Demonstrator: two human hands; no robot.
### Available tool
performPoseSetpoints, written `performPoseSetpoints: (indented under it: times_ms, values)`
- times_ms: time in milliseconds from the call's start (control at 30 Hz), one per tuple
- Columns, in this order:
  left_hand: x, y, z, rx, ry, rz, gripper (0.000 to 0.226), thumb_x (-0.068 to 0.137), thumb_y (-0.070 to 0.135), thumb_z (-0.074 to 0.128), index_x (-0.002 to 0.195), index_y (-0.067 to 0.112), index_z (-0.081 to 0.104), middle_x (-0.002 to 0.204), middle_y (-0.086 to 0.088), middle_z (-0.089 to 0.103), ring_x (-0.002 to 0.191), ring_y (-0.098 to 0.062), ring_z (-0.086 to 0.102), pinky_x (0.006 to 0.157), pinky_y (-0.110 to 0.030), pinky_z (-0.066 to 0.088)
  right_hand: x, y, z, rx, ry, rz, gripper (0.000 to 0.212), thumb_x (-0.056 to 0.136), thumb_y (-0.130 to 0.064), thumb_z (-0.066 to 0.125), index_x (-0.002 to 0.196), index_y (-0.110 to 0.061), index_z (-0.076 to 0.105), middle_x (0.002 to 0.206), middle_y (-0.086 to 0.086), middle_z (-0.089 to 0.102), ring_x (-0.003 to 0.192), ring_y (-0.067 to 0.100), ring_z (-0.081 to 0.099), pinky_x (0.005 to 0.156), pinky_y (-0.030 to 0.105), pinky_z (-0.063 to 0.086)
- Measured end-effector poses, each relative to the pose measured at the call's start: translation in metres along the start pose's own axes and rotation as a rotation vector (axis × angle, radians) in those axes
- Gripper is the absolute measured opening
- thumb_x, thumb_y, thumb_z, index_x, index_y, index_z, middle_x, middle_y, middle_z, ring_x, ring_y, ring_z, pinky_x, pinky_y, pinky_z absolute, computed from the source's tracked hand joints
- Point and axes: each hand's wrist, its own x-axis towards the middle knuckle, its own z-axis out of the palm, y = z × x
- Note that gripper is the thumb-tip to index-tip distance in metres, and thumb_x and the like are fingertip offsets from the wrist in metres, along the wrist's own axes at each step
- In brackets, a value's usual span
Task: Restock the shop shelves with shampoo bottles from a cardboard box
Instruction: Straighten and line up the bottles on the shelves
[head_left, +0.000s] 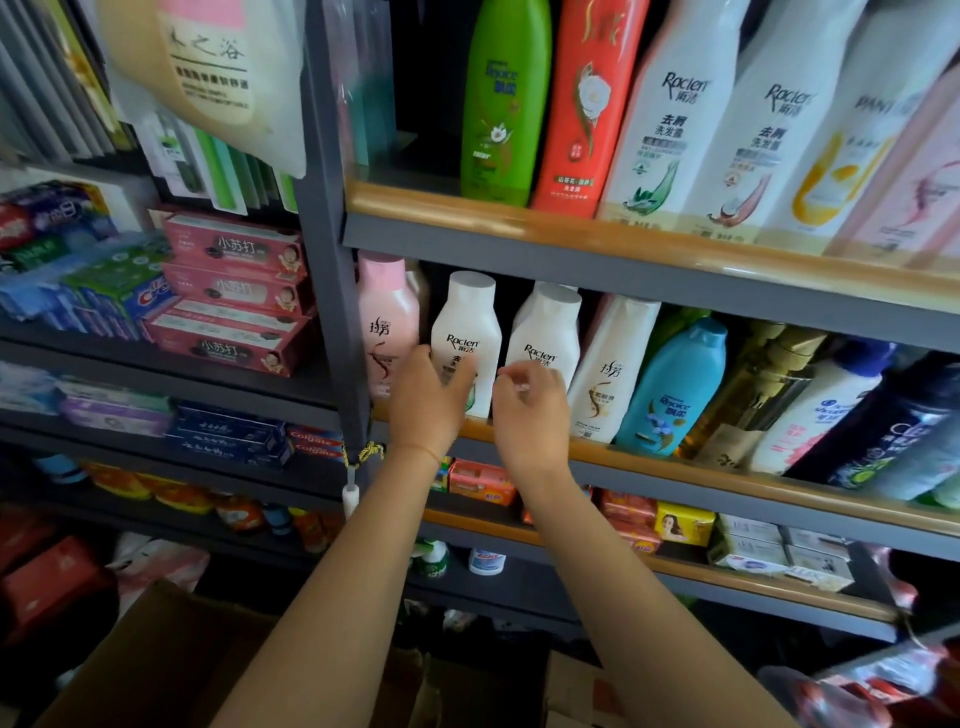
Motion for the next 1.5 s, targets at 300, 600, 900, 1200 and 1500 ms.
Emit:
performPoseSetpoints:
  times_ms: [300, 600, 900, 1200, 1500]
  values:
    - [0.009, 0.048, -0.002, 0.264, 0.220, 0.289, 0.066, 0.094, 0.043, 0.061, 0.146, 0.008, 0.039, 0.136, -0.016, 0.056, 0.123, -0.033, 0.053, 0.094, -0.042, 0.046, 0.017, -0.008, -0.023, -0.753, 0.076, -0.264, 0.067, 0.095, -0.024, 0.046, 0.153, -0.044, 0.018, 0.158, 0.018, 0.013, 0.078, 0.029, 0.056, 0.055, 0.031, 0.039]
    - [0.023, 0.042, 0.001, 0.359, 0.124, 0.168, 0.061, 0.095, 0.056, 0.054, 0.129, 0.005, 0.047, 0.119, -0.015, 0.062, 0.107, -0.035, 0.059, 0.066, -0.035, 0.038, 0.037, -0.010, -0.018, -0.765, -0.019, -0.231, 0.059, 0.095, -0.020, 0.044, 0.149, -0.035, 0.025, 0.147, 0.022, 0.020, 0.086, 0.033, 0.058, 0.058, 0.033, 0.042]
    - [0.023, 0.038, 0.001, 0.334, 0.139, 0.165, 0.058, 0.093, 0.058, 0.054, 0.125, 0.009, 0.051, 0.113, -0.011, 0.065, 0.102, -0.032, 0.062, 0.064, -0.034, 0.040, 0.045, -0.010, -0.026, -0.820, -0.072, -0.254, 0.060, 0.096, -0.014, 0.045, 0.147, -0.039, 0.028, 0.144, 0.023, 0.025, 0.066, 0.025, 0.045, 0.053, 0.029, 0.037]
    - [0.025, 0.036, 0.003, 0.328, 0.142, 0.166, 0.056, 0.092, 0.059, 0.055, 0.120, 0.010, 0.052, 0.109, -0.010, 0.066, 0.098, -0.032, 0.063, 0.063, -0.033, 0.038, 0.049, -0.011, -0.019, -0.840, -0.075, -0.223, 0.061, 0.095, -0.013, 0.044, 0.148, -0.036, 0.027, 0.134, 0.024, 0.030, 0.077, 0.032, 0.055, 0.062, 0.033, 0.043]
    - [0.021, 0.034, 0.003, 0.304, 0.117, 0.181, 0.065, 0.092, 0.064, 0.051, 0.133, 0.013, 0.047, 0.116, -0.010, 0.065, 0.102, -0.032, 0.063, 0.068, -0.033, 0.041, 0.055, -0.003, -0.034, -0.826, -0.118, -0.353, 0.055, 0.098, -0.014, 0.048, 0.146, -0.036, 0.034, 0.130, 0.022, 0.033, 0.059, 0.024, 0.043, 0.055, 0.031, 0.040]
